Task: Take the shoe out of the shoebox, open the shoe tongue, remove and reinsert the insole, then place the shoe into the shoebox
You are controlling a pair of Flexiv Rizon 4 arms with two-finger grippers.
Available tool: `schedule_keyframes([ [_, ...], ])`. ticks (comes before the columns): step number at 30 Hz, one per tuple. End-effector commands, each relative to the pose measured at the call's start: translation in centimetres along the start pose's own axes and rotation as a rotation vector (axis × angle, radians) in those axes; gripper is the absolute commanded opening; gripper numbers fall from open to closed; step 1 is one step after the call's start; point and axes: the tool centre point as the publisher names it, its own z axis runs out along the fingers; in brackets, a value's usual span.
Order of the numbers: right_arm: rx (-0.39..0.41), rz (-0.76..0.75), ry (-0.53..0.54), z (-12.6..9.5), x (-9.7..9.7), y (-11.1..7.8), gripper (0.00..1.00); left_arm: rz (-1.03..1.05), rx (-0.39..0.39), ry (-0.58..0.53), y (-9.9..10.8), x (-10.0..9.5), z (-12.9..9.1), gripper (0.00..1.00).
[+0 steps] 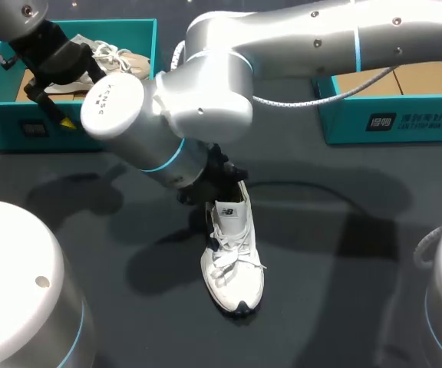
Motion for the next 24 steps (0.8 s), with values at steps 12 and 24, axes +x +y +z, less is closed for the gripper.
schedule_keyframes([
  [12,-0.033,-0.114,0.147,-1.1,0.9,2.8,0.00,0.001,-0.002,0.001,0.0,0.0,0.0,1.00],
  [24,0.027,-0.147,0.242,1.6,2.6,3.6,0.00,0.001,-0.002,0.001,0.0,0.0,0.0,1.00],
])
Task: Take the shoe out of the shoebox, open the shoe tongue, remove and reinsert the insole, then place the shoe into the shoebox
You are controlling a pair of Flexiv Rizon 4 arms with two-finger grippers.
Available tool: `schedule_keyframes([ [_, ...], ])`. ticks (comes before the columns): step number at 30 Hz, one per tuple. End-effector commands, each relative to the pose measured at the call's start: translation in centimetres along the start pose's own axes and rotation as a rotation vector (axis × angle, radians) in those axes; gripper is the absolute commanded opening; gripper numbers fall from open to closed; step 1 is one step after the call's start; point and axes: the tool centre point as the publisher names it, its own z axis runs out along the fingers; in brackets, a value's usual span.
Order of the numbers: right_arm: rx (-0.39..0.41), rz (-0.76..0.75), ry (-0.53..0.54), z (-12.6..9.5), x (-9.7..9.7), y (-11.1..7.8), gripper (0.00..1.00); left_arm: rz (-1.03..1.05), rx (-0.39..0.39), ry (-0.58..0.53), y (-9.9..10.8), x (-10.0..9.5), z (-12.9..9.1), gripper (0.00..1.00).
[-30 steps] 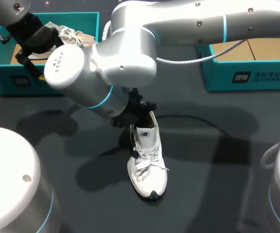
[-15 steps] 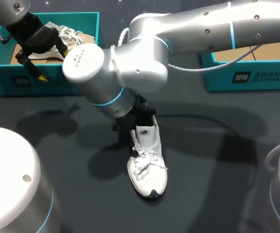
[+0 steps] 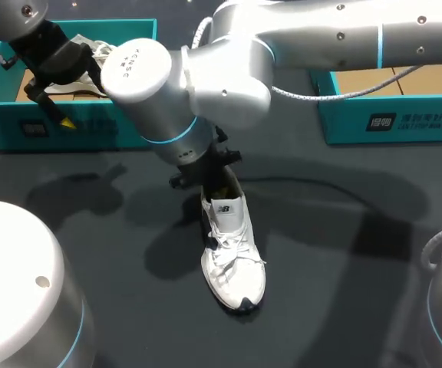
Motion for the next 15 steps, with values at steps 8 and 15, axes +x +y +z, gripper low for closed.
schedule_keyframes([
  [8,0.117,0.036,0.174,5.0,0.3,-2.2,0.00,0.001,-0.002,0.001,0.0,0.0,0.0,1.00],
  [15,0.164,0.094,0.202,2.1,0.0,-4.0,0.00,0.001,-0.002,0.001,0.0,0.0,0.0,1.00],
])
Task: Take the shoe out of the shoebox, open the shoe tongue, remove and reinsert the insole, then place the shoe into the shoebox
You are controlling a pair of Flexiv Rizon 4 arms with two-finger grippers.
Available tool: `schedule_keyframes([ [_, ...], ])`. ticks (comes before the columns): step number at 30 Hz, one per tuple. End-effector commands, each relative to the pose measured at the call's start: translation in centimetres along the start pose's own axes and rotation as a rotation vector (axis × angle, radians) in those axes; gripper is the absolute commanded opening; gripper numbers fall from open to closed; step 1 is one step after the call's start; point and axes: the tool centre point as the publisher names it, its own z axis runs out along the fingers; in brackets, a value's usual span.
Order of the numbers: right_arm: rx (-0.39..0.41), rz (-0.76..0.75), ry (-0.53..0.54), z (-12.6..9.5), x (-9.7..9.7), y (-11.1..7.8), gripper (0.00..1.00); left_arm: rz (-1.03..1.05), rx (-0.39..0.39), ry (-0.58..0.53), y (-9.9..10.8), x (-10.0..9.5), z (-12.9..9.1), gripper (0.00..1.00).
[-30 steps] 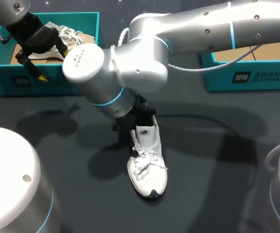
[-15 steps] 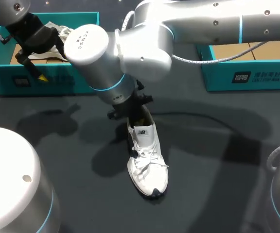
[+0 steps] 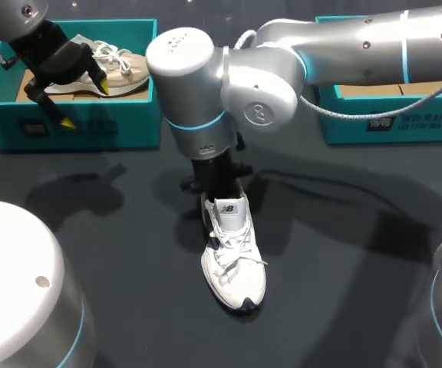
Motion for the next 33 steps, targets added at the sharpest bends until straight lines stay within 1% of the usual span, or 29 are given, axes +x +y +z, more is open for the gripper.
schedule_keyframes([
  [1,-0.018,0.015,0.034,-0.3,-0.6,-1.3,0.00,0.001,-0.002,0.001,0.0,0.0,0.0,1.00],
  [5,-0.040,0.006,0.019,-1.8,-0.6,-1.3,0.00,0.001,-0.002,0.001,0.0,0.0,0.0,1.00],
  [7,-0.048,0.003,0.027,-2.3,-0.7,-1.2,0.00,0.001,-0.002,0.001,0.0,0.0,0.0,1.00],
  [9,-0.048,0.001,0.059,-2.8,-0.8,-1.1,0.00,0.001,-0.002,0.001,0.0,0.0,0.0,1.00],
  [12,-0.019,0.006,0.090,-3.4,-0.9,-1.1,0.00,0.001,-0.002,0.001,0.0,0.0,0.0,1.00],
  [18,0.040,0.028,0.114,-4.2,-0.8,-1.9,0.00,0.001,-0.002,0.001,0.0,0.0,0.0,1.00],
  [23,0.063,0.021,0.139,-4.3,-1.0,-2.3,0.05,0.001,-0.002,0.001,0.0,0.0,0.0,1.00],
  [27,0.083,0.007,0.140,-4.5,-0.7,-2.5,0.15,0.001,-0.002,0.001,0.0,0.0,0.0,1.00],
  [30,0.093,0.001,0.127,-4.7,-0.4,-2.7,0.25,0.001,-0.002,0.001,0.0,0.0,0.0,1.00],
  [33,0.097,0.002,0.118,-5.0,-0.3,-3.0,0.26,0.001,-0.002,0.001,0.0,0.0,0.0,1.00],
])
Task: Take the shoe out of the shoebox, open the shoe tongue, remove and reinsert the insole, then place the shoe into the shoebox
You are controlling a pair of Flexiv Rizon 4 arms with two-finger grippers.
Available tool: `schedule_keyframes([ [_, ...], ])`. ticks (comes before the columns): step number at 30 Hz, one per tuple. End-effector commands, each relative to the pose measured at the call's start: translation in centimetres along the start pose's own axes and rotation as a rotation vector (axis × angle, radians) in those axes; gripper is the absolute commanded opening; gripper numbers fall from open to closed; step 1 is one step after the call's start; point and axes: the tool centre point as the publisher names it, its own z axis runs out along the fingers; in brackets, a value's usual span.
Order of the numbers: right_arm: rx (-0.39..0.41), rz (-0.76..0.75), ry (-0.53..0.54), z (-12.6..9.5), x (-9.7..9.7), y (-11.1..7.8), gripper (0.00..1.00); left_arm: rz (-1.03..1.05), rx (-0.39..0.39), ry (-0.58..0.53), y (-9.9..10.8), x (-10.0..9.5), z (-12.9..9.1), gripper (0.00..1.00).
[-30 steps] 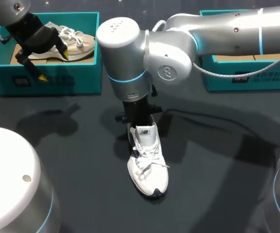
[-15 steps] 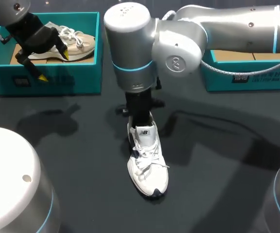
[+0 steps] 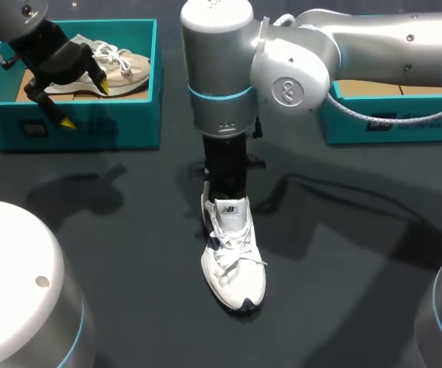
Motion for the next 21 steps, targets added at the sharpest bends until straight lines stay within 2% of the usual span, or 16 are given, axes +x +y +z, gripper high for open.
schedule_keyframes([
  [1,0.002,0.001,-0.018,-0.4,0.5,-0.2,0.25,0.001,-0.002,0.001,0.0,0.0,0.0,1.00],
  [8,0.000,-0.002,-0.036,-1.0,0.7,-0.7,0.25,0.001,-0.002,0.001,0.0,0.0,0.0,1.00],
  [18,0.013,0.010,-0.029,-0.6,0.7,-1.4,0.35,0.001,-0.002,0.001,0.0,0.0,0.0,1.00],
  [21,0.020,0.013,-0.027,-0.4,0.9,-1.5,0.44,0.001,-0.002,0.001,0.0,0.0,0.0,1.00],
])
